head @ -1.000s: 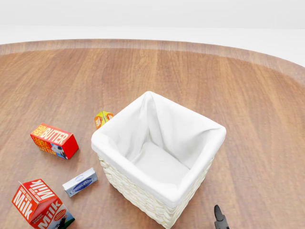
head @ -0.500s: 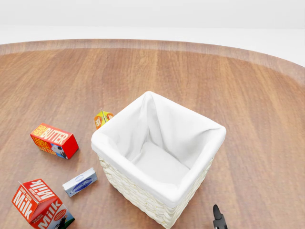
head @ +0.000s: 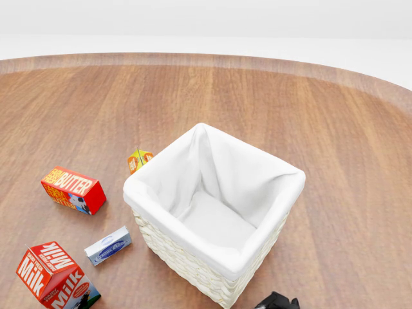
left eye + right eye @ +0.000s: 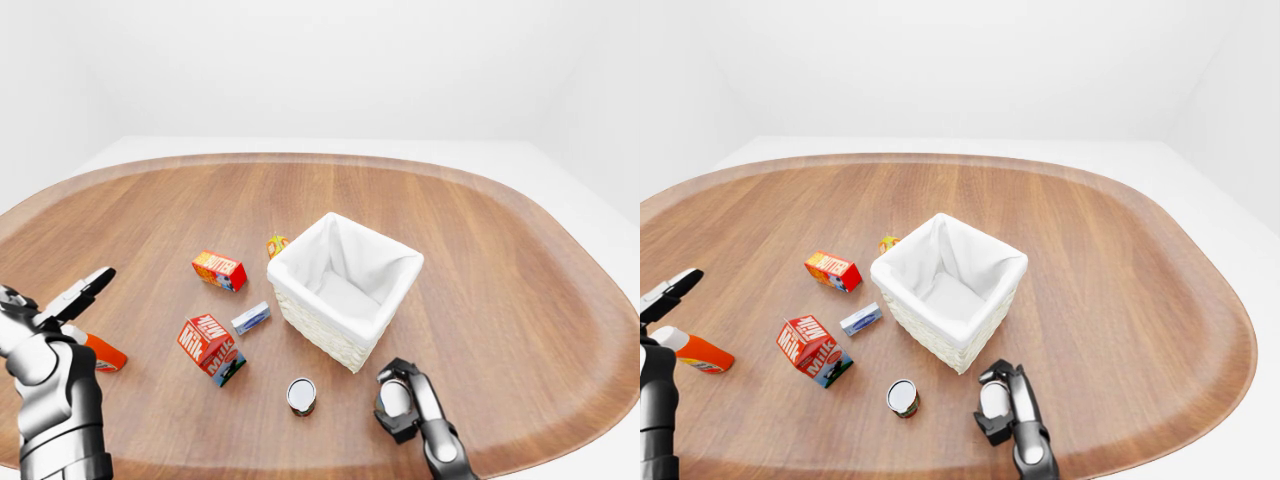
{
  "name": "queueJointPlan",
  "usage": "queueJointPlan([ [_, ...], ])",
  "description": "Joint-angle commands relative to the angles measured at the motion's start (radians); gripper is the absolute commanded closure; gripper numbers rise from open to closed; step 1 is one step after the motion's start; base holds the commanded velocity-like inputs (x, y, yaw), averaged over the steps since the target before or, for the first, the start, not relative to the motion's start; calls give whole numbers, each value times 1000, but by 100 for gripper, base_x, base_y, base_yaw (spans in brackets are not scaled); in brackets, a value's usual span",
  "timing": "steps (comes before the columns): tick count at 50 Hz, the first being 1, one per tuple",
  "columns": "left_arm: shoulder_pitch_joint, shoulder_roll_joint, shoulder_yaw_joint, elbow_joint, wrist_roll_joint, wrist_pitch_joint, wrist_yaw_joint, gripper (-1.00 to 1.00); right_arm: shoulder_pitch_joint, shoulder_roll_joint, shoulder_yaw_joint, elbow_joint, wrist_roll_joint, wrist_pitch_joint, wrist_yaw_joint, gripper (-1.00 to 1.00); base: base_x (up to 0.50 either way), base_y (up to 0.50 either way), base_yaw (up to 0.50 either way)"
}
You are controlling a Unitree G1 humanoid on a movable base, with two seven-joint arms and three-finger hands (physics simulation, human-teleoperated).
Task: Pick up the alphabet soup, and put it in the basket.
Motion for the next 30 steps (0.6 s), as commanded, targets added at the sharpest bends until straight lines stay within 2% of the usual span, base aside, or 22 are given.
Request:
queueJointPlan([
  [1,-3,-2,1,1,5,0,0,-100,1,-13,-25,88,32,0,-24,100,0,0,0],
  [13,-6,1,-4,20,1,0,-4,-100,86,-9,-29,-98,37,0,-1,100,0,0,0],
  [22,3,-2,2,-10,3,0,-1,-100,185,-4,-25,-344,44,0,36,100,0,0,0],
  [30,-5,-1,-2,8,5,0,-3,-100,218,-2,-22,-451,35,0,49,100,0,0,0],
])
